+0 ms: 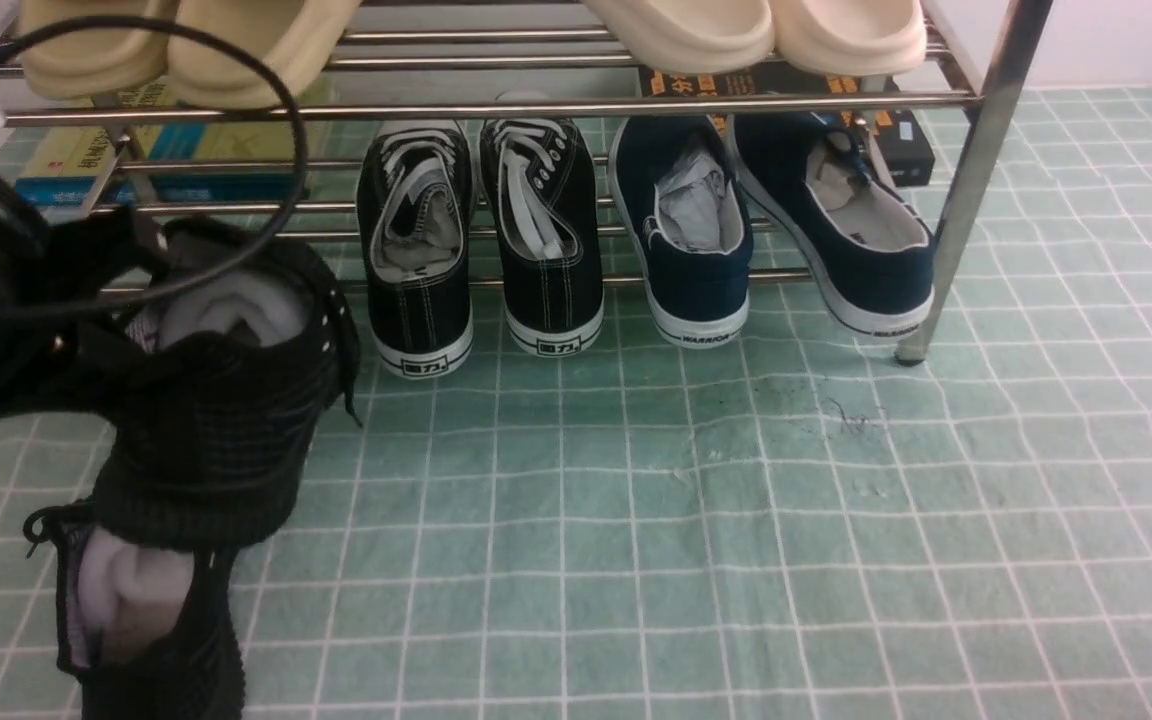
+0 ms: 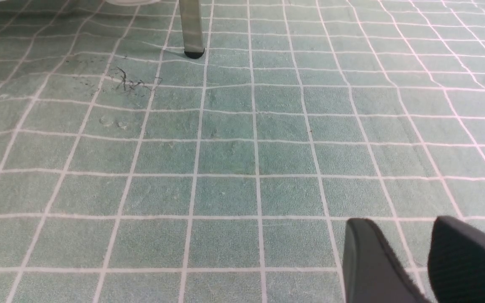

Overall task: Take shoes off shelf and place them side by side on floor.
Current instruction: 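Set the held shoe down on the floor in front of the rack with the left gripper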

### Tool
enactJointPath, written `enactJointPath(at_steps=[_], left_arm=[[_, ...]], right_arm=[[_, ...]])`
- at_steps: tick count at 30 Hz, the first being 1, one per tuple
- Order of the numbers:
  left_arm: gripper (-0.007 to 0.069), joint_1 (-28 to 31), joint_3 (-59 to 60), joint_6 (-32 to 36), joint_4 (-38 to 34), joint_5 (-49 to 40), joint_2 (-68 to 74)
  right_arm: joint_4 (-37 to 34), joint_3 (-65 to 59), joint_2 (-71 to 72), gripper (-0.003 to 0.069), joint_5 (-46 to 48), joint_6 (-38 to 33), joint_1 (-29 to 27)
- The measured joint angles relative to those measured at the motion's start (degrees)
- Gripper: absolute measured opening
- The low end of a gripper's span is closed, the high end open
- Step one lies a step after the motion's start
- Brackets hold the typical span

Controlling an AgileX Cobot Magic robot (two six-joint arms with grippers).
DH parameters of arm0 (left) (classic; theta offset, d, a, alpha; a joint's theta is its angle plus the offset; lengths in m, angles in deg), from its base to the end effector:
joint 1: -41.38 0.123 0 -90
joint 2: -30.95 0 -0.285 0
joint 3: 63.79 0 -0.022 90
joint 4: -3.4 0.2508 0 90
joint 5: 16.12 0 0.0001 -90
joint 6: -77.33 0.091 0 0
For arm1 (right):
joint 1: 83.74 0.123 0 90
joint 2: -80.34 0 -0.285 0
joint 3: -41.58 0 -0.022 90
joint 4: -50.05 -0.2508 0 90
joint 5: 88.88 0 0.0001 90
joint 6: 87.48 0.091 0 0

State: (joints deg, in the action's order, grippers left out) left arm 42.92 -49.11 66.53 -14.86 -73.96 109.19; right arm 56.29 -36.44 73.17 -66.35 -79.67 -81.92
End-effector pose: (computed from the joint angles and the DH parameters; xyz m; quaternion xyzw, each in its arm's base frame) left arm 0.2386 -0.0177 0.3356 -0.1502 0.9447 -0.1709 0.2362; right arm 0.0520 -0.0021 0.1739 0.0139 0.8068 0.0031 0.5907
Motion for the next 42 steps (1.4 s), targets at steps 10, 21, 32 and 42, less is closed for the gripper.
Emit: enactJointPath(at_steps=[10,21,32,42], left_arm=[[0.0035,0.00,16.61,1.08,-9.94,16.00,-1.53],[0.0037,0.00,18.19,6.60,-15.49,18.67,5.62],[0.0047,0.00,18.19,10.39,-18.82,19.29,8.91],[0.0272,0.00,18.08,13.49,-19.23,16.40,8.62]], right_arm=[[0.00,0.00,0.00,0.0237,0.00,0.00,0.00],[0.00,0.00,0.00,0.0237,0.00,0.00,0.00],[0.00,0.00,0.00,0.0237,0.00,0.00,0.00],[0.00,0.00,0.00,0.0237,0.00,0.00,0.00]])
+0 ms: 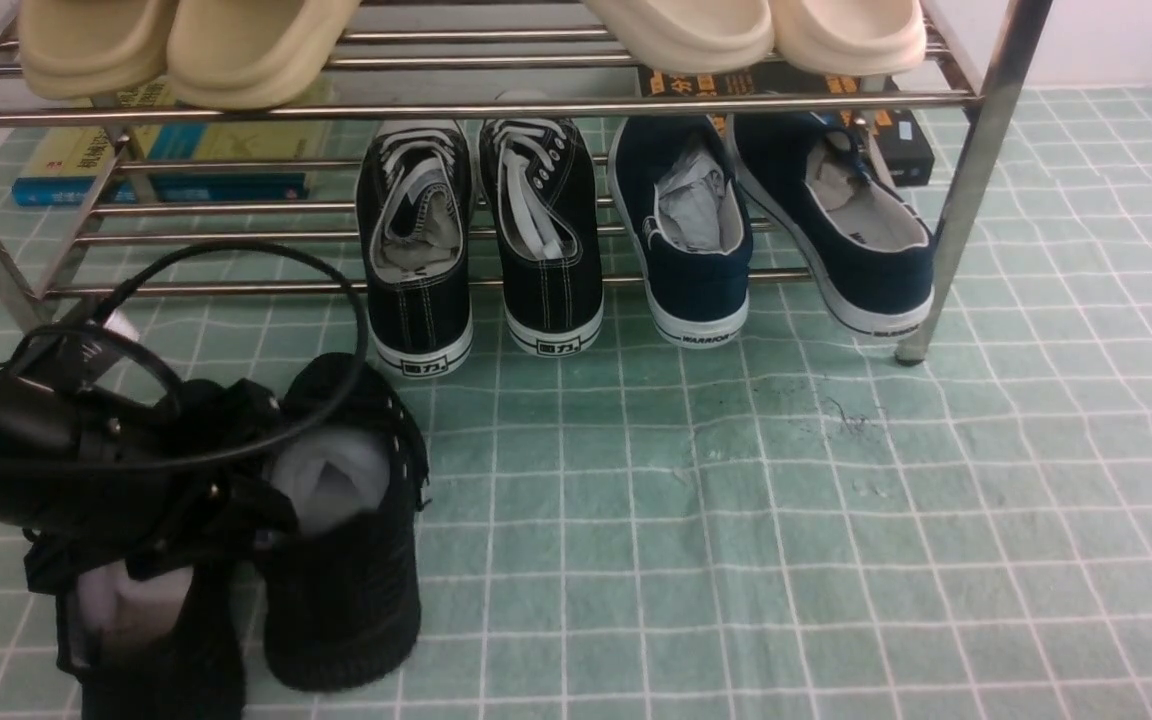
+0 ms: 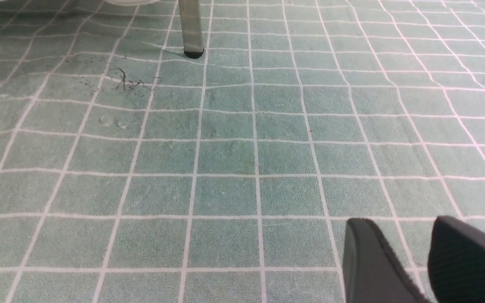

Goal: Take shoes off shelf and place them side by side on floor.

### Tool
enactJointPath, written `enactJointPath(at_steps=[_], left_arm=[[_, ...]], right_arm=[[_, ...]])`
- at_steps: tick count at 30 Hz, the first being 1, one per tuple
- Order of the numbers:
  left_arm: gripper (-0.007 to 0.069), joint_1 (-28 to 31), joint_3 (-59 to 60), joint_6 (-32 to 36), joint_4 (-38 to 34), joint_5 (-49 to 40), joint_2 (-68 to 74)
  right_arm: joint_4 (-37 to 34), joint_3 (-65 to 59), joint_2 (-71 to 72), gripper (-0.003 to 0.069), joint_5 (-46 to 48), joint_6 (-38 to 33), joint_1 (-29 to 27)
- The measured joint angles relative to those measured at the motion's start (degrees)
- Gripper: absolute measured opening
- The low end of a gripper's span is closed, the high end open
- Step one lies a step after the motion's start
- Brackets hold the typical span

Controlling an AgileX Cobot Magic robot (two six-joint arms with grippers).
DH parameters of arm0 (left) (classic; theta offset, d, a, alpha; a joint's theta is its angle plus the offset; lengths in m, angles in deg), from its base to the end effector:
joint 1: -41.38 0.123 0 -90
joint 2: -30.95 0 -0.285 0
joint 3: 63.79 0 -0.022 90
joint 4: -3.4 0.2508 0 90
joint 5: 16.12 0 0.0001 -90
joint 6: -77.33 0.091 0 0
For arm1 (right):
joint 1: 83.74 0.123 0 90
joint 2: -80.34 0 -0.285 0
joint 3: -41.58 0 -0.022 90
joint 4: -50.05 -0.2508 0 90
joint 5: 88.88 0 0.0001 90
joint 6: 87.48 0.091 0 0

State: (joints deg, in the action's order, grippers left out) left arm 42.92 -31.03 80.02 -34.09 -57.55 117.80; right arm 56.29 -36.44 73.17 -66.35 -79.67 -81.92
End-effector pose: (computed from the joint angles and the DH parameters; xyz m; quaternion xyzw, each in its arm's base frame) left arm 0.2498 -0.0300 0.2275 -0.1932 0.9360 -0.2435 0.1651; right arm 0.0520 -0.0021 0.1739 0.0139 0.8068 0.0031 0.5907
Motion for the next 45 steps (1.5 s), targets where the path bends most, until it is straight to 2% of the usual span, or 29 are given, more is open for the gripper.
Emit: enactJointPath(at_steps=[2,4,7,10,11,12,13,14,15,17,19,23,28,32,34,40,45], left_arm=[[0.0342,0.00,-0.37,0.00,0.33,-0.79,-1.09],[0.0379,0.00,-1.26,0.00,1.28,-1.79,-2.63],[0.0392,0.00,-4.14,0.06,3.98,-5.04,-6.37],[0.0357,0.00,-6.96,0.01,7.08,-8.45,-9.52],[0.0290,0.00,-9.68,0.07,10.47,-12.08,-12.80],[0.0290,0.00,-9.97,0.07,10.47,-12.47,-13.19],[0.0240,0.00,-11.26,0.37,12.58,-14.44,-15.17],[0.0186,0.00,-12.20,0.96,14.55,-16.24,-17.30],[0.0097,0.00,-12.81,2.64,16.92,-18.49,-20.47],[0.0030,0.00,-12.53,5.13,19.38,-20.98,-24.81],[0.0002,0.00,-10.33,8.31,20.07,-22.18,-30.60],[0.0001,0.00,-2.98,10.58,17.96,-17.85,-40.51],[0.0001,0.00,11.49,11.12,11.02,-0.55,-54.08],[0.0001,0.00,17.50,11.12,9.89,4.40,-59.48],[0.0001,0.00,20.29,11.12,10.73,5.46,-61.92],[0.0002,0.00,24.33,11.25,20.25,6.36,-63.88],[0.0010,0.00,24.57,11.26,22.33,7.47,-63.88]], right_arm=[[0.00,0.00,0.00,0.0237,0.00,0.00,0.00],[0.00,0.00,0.00,0.0237,0.00,0.00,0.00],[0.00,0.00,0.00,0.0237,0.00,0.00,0.00],[0.00,0.00,0.00,0.0237,0.00,0.00,0.00],[0.00,0.00,0.00,0.0237,0.00,0.00,0.00],[0.00,0.00,0.00,0.0237,0.00,0.00,0.00],[0.00,0.00,0.00,0.0237,0.00,0.00,0.00],[0.00,0.00,0.00,0.0237,0.00,0.00,0.00],[0.00,0.00,0.00,0.0237,0.00,0.00,0.00],[0.00,0.00,0.00,0.0237,0.00,0.00,0.00],[0.00,0.00,0.00,0.0237,0.00,0.00,0.00],[0.00,0.00,0.00,0.0237,0.00,0.00,0.00],[0.00,0.00,0.00,0.0237,0.00,0.00,0.00],[0.00,0.00,0.00,0.0237,0.00,0.00,0.00],[0.00,0.00,0.00,0.0237,0.00,0.00,0.00],[0.00,0.00,0.00,0.0237,0.00,0.00,0.00],[0.00,0.00,0.00,0.0237,0.00,0.00,0.00]])
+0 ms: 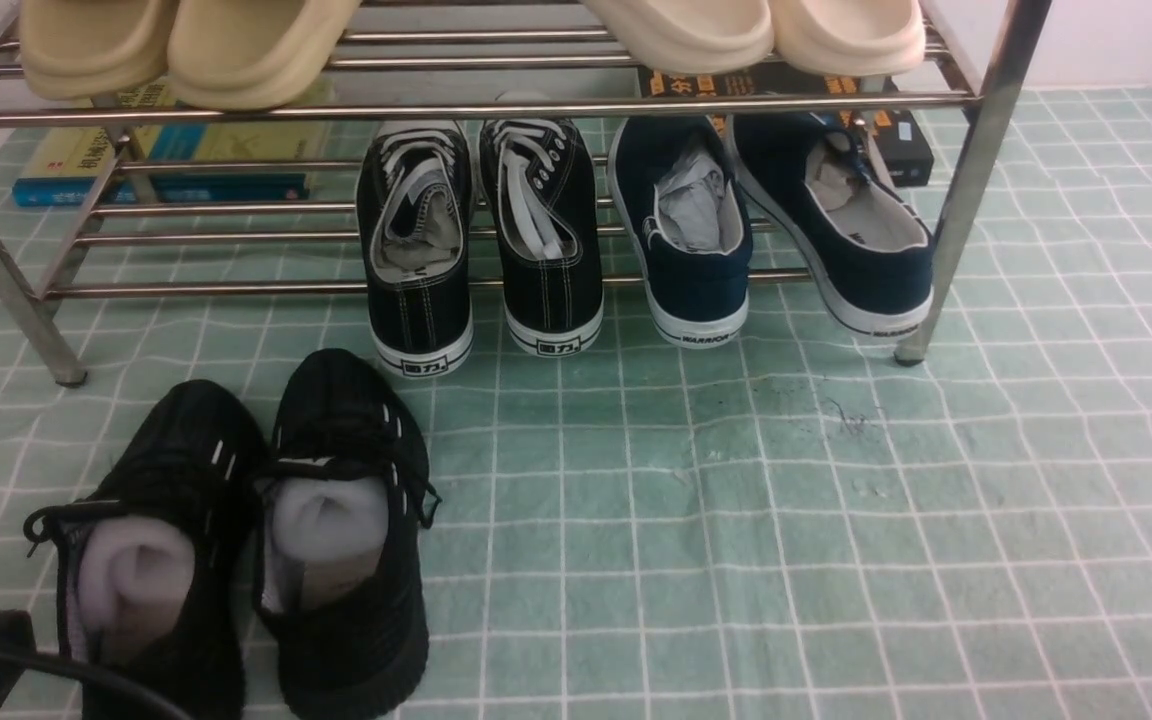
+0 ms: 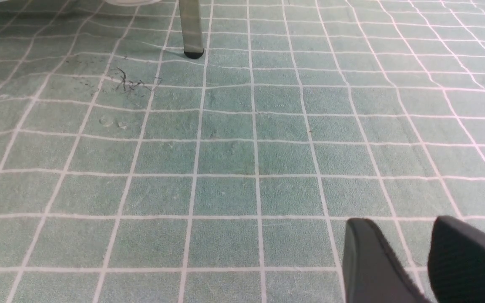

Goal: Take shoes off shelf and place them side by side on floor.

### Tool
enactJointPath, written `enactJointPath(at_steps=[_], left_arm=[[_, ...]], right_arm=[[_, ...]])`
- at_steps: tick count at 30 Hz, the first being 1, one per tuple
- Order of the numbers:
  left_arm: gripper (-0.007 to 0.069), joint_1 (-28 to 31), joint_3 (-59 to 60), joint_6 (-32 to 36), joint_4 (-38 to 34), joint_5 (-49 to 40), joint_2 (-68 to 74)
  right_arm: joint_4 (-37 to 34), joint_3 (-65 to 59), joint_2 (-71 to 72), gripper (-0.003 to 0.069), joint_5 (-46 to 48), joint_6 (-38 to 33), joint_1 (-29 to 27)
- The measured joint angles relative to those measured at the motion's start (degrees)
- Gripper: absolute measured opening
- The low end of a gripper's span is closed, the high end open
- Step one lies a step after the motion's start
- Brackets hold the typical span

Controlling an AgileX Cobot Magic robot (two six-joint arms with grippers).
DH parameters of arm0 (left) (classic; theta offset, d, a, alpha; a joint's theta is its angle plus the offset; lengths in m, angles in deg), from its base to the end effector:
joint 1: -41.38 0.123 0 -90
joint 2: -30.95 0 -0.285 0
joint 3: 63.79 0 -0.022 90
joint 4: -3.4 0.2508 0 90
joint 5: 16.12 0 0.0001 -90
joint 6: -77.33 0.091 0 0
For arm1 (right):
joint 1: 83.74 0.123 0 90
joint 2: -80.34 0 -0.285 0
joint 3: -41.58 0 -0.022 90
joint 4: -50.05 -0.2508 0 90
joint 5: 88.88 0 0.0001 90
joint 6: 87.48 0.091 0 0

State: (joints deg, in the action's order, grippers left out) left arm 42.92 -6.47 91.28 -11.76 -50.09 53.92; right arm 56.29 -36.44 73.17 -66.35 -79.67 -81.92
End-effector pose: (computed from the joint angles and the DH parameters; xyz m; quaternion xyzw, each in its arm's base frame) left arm 0.0641 -0.0116 0.2625 0.0384 0.8333 -0.0477 0.5494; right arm 0.0520 -0.0021 0.1739 0.0139 0.8068 0.0031 0.5907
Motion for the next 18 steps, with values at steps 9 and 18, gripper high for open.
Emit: enactJointPath(at_steps=[9,18], left_arm=[[0.0018,0.00,9.45,-5.67,8.63,8.93,-6.62],[0.0023,0.00,19.34,-20.17,20.71,10.59,-15.25]], right_arm=[[0.00,0.00,0.00,0.0237,0.00,0.00,0.00],[0.00,0.00,0.00,0.0237,0.00,0.00,0.00]])
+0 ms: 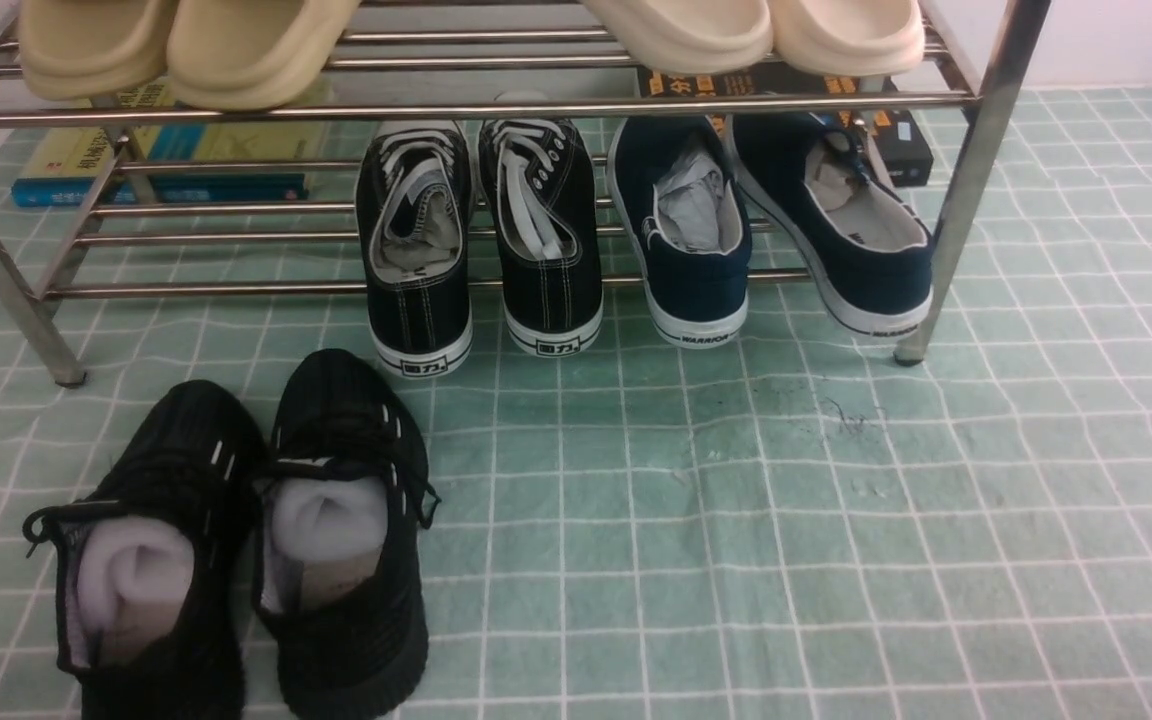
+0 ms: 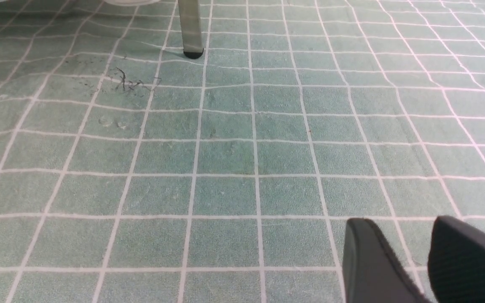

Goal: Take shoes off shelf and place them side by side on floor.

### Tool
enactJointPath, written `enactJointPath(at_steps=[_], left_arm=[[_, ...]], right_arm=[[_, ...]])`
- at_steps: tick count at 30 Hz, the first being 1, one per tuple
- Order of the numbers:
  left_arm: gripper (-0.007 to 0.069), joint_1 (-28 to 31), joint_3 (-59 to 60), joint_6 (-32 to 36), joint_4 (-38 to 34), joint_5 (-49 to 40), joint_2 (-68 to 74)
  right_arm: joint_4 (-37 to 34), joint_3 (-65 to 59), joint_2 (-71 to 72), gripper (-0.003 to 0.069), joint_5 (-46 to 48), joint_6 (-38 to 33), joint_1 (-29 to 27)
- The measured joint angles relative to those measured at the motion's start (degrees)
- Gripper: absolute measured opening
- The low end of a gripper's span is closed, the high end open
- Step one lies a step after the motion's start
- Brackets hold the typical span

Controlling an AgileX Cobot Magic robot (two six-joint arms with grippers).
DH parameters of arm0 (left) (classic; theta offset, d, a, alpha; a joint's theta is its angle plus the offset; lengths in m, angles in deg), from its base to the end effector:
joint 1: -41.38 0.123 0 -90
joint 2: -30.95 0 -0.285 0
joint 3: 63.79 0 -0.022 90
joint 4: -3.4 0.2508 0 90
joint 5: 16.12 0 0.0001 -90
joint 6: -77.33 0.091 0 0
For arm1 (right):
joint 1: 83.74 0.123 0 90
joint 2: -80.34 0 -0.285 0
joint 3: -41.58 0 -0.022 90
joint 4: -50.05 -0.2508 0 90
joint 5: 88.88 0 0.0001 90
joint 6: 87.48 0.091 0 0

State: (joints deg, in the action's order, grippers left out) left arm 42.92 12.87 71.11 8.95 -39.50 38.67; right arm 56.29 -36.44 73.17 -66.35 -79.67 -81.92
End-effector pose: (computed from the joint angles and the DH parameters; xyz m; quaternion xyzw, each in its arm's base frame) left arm 0.0515 0.0049 0.1801 -0.0301 0.8067 0.0176 0.5900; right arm 0.0520 -0.0021 0.1739 0.0139 0.8068 0.0031 0.5907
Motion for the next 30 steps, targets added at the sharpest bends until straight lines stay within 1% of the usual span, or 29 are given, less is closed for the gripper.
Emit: enactJointPath(at_steps=[4,10,30], left_arm=[[0.0030,-0.58,1.38,-1.09,1.23,1.27,-0.55],[0.0034,-5.32,1.49,-1.24,2.08,1.49,-0.59],[0.0046,-5.46,1.49,-1.28,3.13,1.49,-0.61]], right_arm=[[0.00,0.00,0.00,0.0237,0.00,0.00,0.00],[0.00,0.00,0.00,0.0237,0.00,0.00,0.00],[0.00,0.00,0.00,0.0237,0.00,0.00,0.00]])
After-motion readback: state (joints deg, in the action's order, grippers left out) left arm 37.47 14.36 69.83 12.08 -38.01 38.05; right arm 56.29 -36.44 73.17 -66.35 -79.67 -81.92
